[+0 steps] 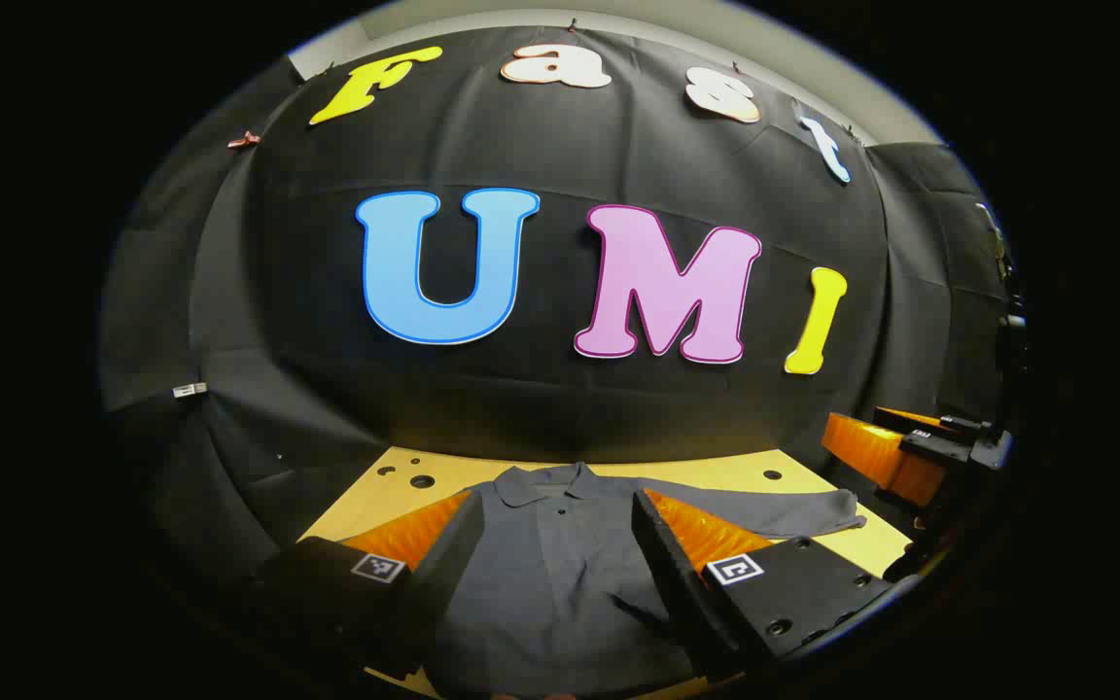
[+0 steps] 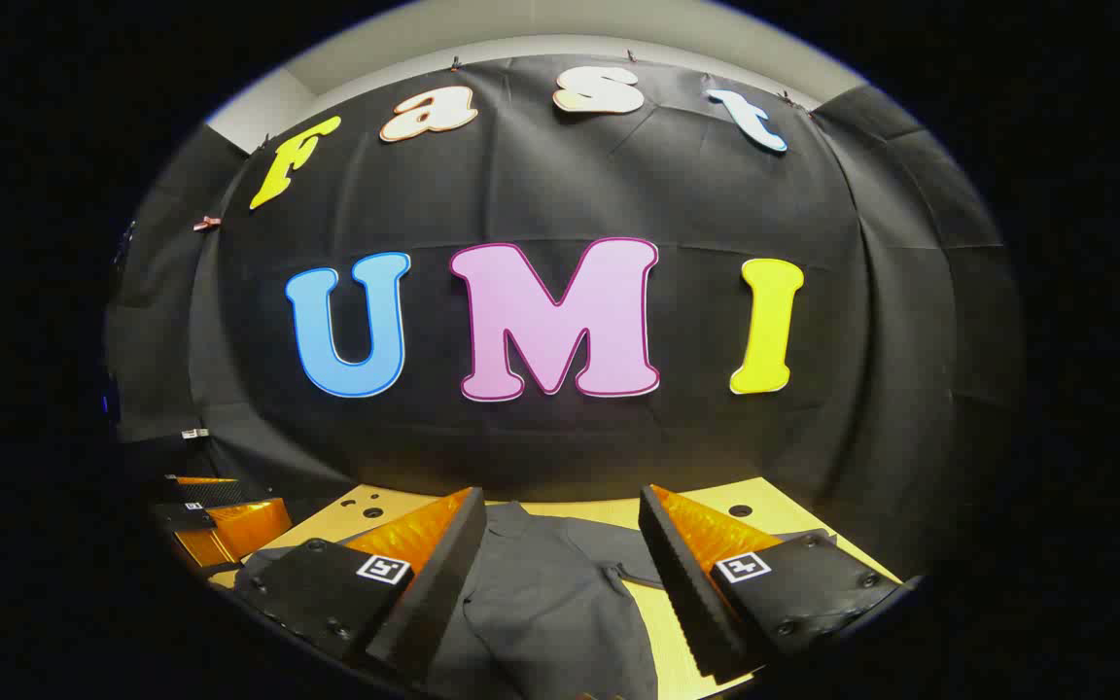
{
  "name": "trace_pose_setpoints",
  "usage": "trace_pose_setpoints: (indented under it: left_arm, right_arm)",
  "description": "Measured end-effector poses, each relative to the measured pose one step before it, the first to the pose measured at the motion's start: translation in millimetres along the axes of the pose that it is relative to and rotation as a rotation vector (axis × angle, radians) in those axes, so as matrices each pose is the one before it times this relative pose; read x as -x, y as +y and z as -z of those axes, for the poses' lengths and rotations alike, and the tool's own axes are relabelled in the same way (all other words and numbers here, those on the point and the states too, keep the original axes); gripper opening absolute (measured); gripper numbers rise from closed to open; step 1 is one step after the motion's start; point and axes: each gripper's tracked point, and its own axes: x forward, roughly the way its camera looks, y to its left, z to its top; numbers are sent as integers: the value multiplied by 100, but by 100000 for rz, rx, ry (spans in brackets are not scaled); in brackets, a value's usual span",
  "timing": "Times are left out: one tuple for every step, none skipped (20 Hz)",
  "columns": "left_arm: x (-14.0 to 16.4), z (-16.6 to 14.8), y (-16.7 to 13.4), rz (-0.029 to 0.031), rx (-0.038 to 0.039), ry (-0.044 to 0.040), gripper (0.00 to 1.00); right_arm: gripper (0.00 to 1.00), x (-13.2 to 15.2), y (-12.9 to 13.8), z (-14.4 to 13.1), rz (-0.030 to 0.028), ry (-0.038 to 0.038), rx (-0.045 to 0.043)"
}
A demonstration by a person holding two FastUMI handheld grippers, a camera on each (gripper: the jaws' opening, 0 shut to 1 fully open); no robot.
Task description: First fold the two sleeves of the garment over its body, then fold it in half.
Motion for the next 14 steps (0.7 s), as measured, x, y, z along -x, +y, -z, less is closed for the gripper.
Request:
trace_pose_setpoints:
  left_arm:
    - [-205, 75, -92, -76, -81, -52, 97]
    - [-92, -35, -74, -28, 57, -34, 96]
    - [-39, -106, -92, 177, 200, -22, 97]
    - [-100, 105, -46, -9, 166, -2, 97]
    - [-68, 203, -102, 49, 203, 206, 97]
    - [-39, 78, -63, 84, 302, 245, 97]
    - [-96, 97, -74, 177, 338, 333, 97]
    - [-119, 262, -142, 207, 198, 475, 96]
    - [-30, 30, -46, 178, 46, 25, 97]
    - [48, 33, 34, 36, 5, -99, 97]
    - [-70, 134, -6, -38, -7, 54, 97]
    - [-103, -39, -57, 109, -22, 27, 97]
    - [-16, -52, 17, -178, -131, 126, 97]
    - [-130, 127, 175, -488, 68, 204, 97]
  right_arm:
    - [98, -126, -25, 19, -78, -146, 111]
    - [98, -17, -93, -30, -46, -166, -59]
    - [98, -44, 28, -95, -364, -300, -558]
    - [98, -110, 93, -43, -787, -263, -554]
    - [97, 22, 47, 122, -173, 68, 28]
    - [97, 77, -49, 0, -104, 128, 209]
    - [97, 10, -33, 21, -238, -144, 93]
    - [97, 54, 80, -13, -213, -1, 88]
    - [97, -24, -46, 60, -4, 114, 117]
    - [97, 13, -177, 2, 156, -27, 110]
    - [97, -78, -34, 132, 106, 273, -3]
    - [97, -20, 17, 42, -225, 288, -287]
    - [97, -50, 69, 13, -413, 88, -510]
    - [97, -20, -35, -86, -210, -159, -257]
